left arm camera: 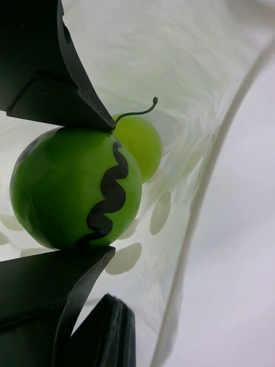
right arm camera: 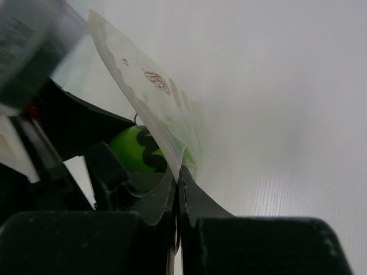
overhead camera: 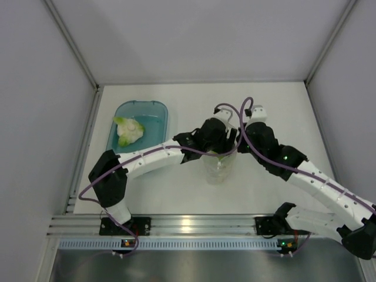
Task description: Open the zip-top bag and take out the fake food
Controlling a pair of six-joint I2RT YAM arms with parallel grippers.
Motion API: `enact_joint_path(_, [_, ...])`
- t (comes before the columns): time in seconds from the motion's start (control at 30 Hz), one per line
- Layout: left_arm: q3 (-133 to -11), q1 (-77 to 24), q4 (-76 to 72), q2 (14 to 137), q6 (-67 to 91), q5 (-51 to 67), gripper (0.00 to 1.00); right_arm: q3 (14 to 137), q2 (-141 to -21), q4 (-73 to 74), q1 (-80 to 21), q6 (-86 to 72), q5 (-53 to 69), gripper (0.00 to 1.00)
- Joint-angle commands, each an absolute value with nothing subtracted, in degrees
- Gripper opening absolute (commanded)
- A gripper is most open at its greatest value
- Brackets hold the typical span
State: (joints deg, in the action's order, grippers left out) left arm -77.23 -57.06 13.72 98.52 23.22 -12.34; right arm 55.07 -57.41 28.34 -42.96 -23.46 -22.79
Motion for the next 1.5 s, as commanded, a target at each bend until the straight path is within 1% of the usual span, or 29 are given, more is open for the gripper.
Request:
enact_joint_path(0.0, [-76.6, -57.0, 6.8, 92.9, 26.5, -11.7, 0.00, 53.3, -55.8, 25.9, -44.0, -25.2, -28.1, 0.00])
enact_joint_path(0.13, [-70.5, -57.0, 1.7, 87.8, 29.1, -9.9, 0.00, 51.8, -55.7, 24.4, -44.0, -25.7, -31.2, 0.00])
enact_joint_path(0.33, [-66.3, -57.0, -5.1, 81.7, 29.2, -5.8, 0.00, 51.5, -55.5, 23.6, -44.0, -26.1, -31.5, 0.00])
enact_joint_path(0.5, [-63.4, -57.0, -12.8, 79.5, 27.2, -2.2, 0.00, 50.8, -54.8, 21.5, -44.0, -25.9, -29.1, 0.00])
enact_joint_path(0.7, [-60.5, -57.0, -23.1, 77.2, 26.5, -0.3, 0.00, 49.1, -53.4, 20.0, -44.0, -26.7, -29.2, 0.00])
enact_joint_path(0.77, [-59.9, -57.0, -24.7, 76.0, 26.8, 2.1, 0.00, 49.1, -53.7, 20.6, -44.0, -27.1, -30.0, 0.00])
enact_joint_path(1.0, [-58.8, -57.0, -24.6, 70.6, 26.3, 0.5, 0.00, 50.4, -54.5, 23.9, -42.5, -29.1, -32.7, 0.00])
enact_joint_path(1.07, [-57.7, -57.0, -24.4, 68.1, 25.5, -3.9, 0.00, 50.6, -54.5, 24.1, -42.1, -29.0, -32.6, 0.00])
enact_joint_path(1.1, [-57.6, -57.0, -21.6, 67.2, 25.0, -9.3, 0.00, 50.6, -54.4, 24.2, -42.1, -28.9, -32.7, 0.00])
enact_joint_path(1.17, [-58.4, -57.0, -17.0, 65.1, 24.4, -15.9, 0.00, 50.5, -53.9, 24.3, -42.0, -28.7, -32.7, 0.00])
enact_joint_path(1.2, [-59.8, -57.0, -12.2, 64.7, 23.5, -23.6, 0.00, 50.4, -53.7, 24.4, -41.9, -28.7, -32.7, 0.00])
enact_joint_path(1.27, [-61.5, -57.0, -6.9, 64.2, 21.5, -30.3, 0.00, 50.2, -53.0, 24.5, -41.9, -28.0, -32.6, 0.00])
enact_joint_path(1.3, [-63.1, -56.8, -4.7, 64.4, 20.7, -35.6, 0.00, 50.1, -52.7, 24.6, -41.9, -28.0, -32.2, 0.00])
enact_joint_path(1.43, [-64.3, -54.9, 6.0, 65.2, 19.1, -45.1, 0.00, 49.6, -51.1, 24.3, -41.9, -27.2, -31.6, 0.00])
enact_joint_path(1.47, [-64.2, -54.0, 7.5, 65.1, 19.4, -45.6, 0.00, 49.4, -50.5, 24.4, -41.9, -26.8, -31.4, 0.00])
